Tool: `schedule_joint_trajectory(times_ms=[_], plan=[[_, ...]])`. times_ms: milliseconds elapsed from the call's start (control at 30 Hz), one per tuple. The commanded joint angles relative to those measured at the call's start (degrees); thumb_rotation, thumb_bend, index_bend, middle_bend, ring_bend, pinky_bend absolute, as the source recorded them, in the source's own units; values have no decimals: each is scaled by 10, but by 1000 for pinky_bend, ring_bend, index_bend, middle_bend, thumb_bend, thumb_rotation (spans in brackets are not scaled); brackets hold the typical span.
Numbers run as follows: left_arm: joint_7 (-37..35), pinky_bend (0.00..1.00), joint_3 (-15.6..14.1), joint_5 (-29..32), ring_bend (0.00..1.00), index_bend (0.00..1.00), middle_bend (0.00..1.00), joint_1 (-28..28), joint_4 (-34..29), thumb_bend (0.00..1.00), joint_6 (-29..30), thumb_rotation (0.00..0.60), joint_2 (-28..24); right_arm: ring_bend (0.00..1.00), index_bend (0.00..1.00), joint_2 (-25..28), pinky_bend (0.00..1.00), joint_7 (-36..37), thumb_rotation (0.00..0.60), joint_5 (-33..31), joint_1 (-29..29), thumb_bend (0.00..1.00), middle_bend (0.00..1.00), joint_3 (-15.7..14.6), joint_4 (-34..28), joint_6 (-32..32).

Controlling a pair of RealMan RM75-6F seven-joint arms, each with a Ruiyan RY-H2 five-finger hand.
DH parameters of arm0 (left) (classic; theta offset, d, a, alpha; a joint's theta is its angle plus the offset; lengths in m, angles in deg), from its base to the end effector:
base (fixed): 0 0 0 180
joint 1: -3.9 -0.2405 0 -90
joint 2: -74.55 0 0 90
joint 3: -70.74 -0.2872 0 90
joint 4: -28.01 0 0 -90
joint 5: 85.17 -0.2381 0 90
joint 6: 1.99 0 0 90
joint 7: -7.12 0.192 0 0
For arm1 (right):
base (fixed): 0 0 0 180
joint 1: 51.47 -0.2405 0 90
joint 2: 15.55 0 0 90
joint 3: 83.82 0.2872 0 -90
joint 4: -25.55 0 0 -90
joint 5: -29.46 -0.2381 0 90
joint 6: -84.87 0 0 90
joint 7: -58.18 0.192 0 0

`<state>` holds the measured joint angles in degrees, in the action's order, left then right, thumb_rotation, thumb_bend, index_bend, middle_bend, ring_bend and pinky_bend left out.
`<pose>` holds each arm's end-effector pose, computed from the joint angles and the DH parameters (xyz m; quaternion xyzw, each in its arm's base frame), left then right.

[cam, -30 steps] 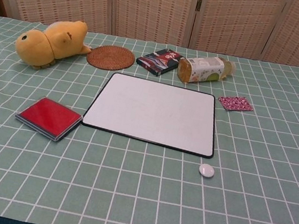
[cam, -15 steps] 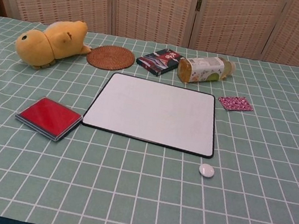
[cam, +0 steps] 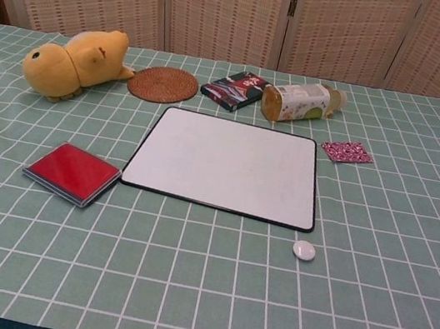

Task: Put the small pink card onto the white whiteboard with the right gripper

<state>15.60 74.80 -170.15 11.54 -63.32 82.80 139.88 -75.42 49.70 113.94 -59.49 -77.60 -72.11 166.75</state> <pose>-0.3407 0.2557 0.1452 -0.6197 -0.3291 -0.3632 0.6129 -0.3219 -0.2643 0.1656 0.6226 -0.3359 0.3674 0.6037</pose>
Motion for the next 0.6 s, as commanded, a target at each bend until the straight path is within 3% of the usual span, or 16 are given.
schedule_joint_trajectory(times_ms=[33,233,600], plan=[[-1,0,1,1,0,0,0,1,0,262,-1,600,0,349,176,2,351,-1,600,-9,-16,205,388,11,0,-17],[-2,0,0,0,0,0,0,2,-3,262,-2,600,-2,598,175,16,584,-14,600,-46,-80,205,578,39,-3,-108],[0,0,-1,-2,0,0,0,-3,-8,262,7,600,-7,823,219,-15,861,-44,600,-143,-224,205,826,80,50,-299]])
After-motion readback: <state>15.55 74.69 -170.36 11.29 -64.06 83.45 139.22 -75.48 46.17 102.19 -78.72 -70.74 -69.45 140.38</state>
